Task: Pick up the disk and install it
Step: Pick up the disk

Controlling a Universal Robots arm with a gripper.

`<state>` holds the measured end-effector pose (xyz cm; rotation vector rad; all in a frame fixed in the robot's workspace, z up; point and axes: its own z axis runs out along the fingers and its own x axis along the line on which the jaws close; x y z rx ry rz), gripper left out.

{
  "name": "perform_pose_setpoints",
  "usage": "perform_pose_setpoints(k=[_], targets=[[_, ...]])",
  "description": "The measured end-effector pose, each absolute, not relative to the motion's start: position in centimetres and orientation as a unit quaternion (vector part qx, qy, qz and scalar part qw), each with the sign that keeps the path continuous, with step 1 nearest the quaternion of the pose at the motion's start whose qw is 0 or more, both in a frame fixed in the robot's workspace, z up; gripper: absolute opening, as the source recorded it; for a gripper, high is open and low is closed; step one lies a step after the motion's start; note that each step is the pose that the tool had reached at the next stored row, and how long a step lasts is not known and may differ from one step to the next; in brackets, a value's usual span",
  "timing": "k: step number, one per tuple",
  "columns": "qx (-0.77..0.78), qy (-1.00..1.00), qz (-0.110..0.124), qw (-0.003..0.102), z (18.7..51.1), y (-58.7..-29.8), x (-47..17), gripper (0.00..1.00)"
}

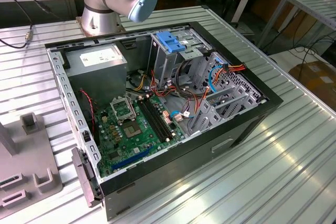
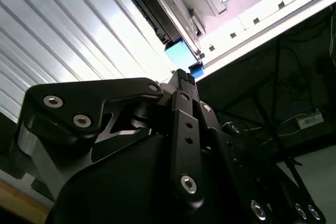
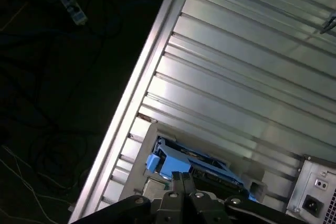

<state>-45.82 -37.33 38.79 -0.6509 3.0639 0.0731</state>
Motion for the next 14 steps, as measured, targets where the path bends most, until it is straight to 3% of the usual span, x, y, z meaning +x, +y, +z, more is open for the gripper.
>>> perform_pose_setpoints(k=[14], targets=[[-0.358,0.934,0.024,0.001,38.76,-37.33,-45.82,0.10]])
